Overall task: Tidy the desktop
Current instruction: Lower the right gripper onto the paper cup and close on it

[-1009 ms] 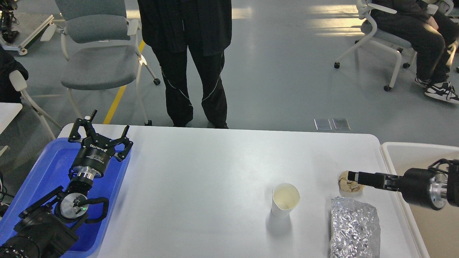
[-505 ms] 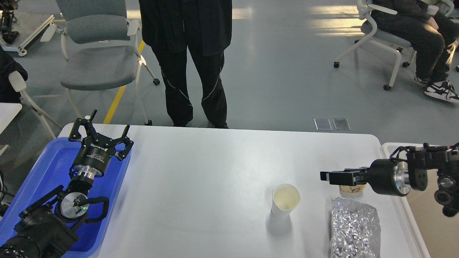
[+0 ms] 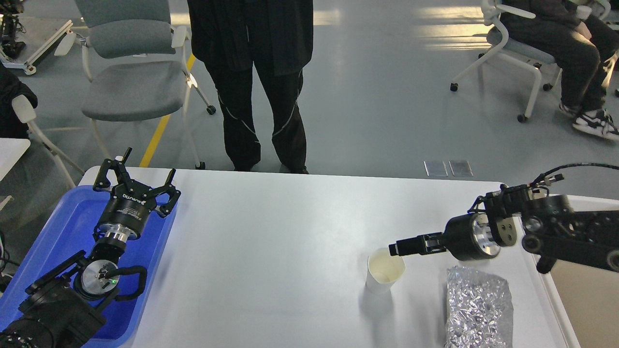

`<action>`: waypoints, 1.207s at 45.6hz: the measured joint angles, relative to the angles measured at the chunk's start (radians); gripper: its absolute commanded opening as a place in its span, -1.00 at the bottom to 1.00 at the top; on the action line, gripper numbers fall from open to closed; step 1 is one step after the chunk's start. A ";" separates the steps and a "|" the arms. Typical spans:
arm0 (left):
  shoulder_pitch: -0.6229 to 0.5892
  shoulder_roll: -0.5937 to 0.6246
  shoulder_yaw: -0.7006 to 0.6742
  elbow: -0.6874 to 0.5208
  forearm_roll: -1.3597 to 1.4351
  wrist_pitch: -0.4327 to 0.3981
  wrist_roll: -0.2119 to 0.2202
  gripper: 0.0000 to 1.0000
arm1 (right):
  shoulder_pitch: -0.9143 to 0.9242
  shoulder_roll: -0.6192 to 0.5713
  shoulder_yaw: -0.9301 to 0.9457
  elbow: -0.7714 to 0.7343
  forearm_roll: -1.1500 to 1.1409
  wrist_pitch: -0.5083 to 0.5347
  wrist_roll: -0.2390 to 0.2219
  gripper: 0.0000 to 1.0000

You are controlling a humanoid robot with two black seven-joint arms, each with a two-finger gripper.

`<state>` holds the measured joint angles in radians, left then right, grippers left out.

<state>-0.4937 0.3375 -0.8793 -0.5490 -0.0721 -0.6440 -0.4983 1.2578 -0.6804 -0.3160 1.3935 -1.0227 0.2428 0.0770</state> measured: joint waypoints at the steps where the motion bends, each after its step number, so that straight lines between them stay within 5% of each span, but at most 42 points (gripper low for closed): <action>1: 0.000 0.000 0.000 0.000 0.000 0.000 0.000 1.00 | -0.002 0.012 -0.002 -0.009 0.004 0.001 -0.002 0.98; 14: 0.000 0.000 0.000 0.000 0.000 0.000 0.000 1.00 | -0.037 0.133 -0.025 -0.127 -0.029 -0.027 -0.017 0.95; 39: 0.000 0.000 0.000 0.000 0.000 0.000 0.000 1.00 | -0.105 0.168 -0.036 -0.185 -0.136 -0.115 -0.020 0.68; 41: 0.000 0.000 0.000 0.000 0.000 0.000 0.000 1.00 | -0.108 0.170 -0.036 -0.186 -0.141 -0.119 -0.020 0.35; 45: 0.000 0.000 0.000 0.000 0.000 0.000 0.000 1.00 | -0.114 0.171 -0.037 -0.186 -0.147 -0.126 -0.019 -0.90; 55: 0.000 0.000 0.000 0.000 0.000 0.000 0.000 1.00 | -0.118 0.165 -0.058 -0.185 -0.150 -0.130 -0.003 -1.00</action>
<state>-0.4939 0.3375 -0.8793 -0.5492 -0.0721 -0.6441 -0.4986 1.1399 -0.5155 -0.3742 1.2085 -1.1727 0.1126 0.0741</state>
